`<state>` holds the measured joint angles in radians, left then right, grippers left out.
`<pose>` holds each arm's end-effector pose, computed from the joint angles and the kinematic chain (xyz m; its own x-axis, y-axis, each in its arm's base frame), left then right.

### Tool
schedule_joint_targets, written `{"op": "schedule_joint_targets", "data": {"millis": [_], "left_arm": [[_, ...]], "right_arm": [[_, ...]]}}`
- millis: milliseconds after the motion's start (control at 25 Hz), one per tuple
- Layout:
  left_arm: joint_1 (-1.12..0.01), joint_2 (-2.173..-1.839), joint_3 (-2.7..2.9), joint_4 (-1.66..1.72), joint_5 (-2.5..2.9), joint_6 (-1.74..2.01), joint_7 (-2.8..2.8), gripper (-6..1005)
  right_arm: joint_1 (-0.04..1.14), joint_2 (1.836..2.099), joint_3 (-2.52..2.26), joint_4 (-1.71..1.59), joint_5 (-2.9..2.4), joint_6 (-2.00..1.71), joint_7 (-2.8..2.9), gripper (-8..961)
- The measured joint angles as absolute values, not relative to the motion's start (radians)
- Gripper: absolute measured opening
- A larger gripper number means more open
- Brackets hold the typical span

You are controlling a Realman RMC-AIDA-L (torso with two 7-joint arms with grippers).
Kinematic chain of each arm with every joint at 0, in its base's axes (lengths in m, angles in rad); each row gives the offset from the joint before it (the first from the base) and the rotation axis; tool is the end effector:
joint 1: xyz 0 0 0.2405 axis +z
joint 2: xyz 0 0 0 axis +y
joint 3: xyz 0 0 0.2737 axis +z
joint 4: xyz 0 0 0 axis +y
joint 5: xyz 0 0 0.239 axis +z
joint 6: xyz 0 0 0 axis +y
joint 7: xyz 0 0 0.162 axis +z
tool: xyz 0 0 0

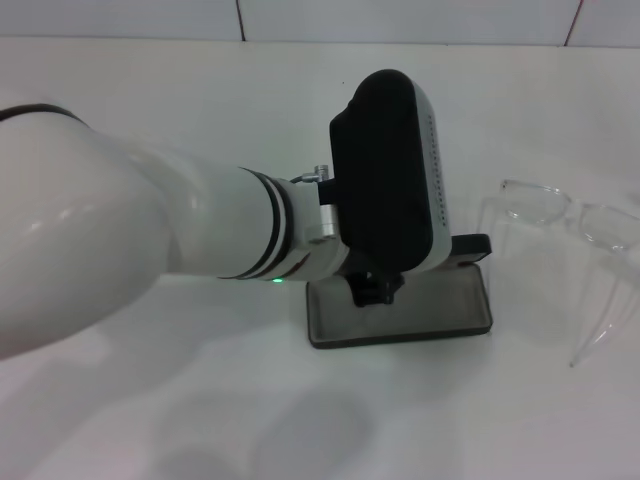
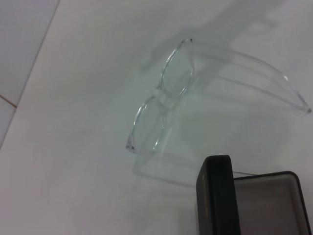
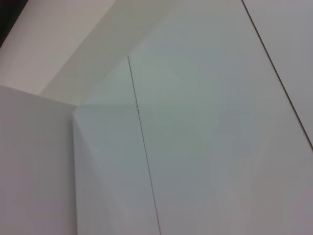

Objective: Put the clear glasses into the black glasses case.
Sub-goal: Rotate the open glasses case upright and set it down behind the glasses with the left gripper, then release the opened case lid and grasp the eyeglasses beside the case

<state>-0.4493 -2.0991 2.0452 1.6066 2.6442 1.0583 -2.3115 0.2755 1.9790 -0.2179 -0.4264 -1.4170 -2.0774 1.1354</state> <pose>-0.0951 0.3304 -0.1333 0.9524 -0.1504 -0.2653 -0.2392 -0.9079 -0.3443 0.3411 0.2578 0.1268 0.2943 0.2867 -0.9117 -0.5733 -0.7103 -0.4084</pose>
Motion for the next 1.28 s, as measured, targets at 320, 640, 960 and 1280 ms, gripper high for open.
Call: {"op": "schedule_joint_targets", "data": {"millis": [320, 640, 960, 1280], "left_arm": [[-0.454, -2.098, 2.050, 1.588, 2.641, 1.021, -2.305, 211], [-0.452, -2.097, 2.071, 1.567, 2.654, 0.977, -2.305, 229], [-0.448, -2.094, 2.088, 1.580, 2.677, 0.980, -2.300, 310], [-0.424, -2.094, 2.029, 1.684, 2.657, 1.045, -2.306, 367]], "right_arm": [[0.265, 1.980, -0.218, -0.426, -1.415, -2.079, 1.132, 841], [0.265, 1.980, -0.215, -0.426, -1.413, -2.080, 1.132, 841], [0.264, 1.980, -0.213, -0.425, -1.414, -2.078, 1.132, 841], [0.285, 1.967, -0.249, -0.464, -1.473, -2.045, 1.160, 842]]}}
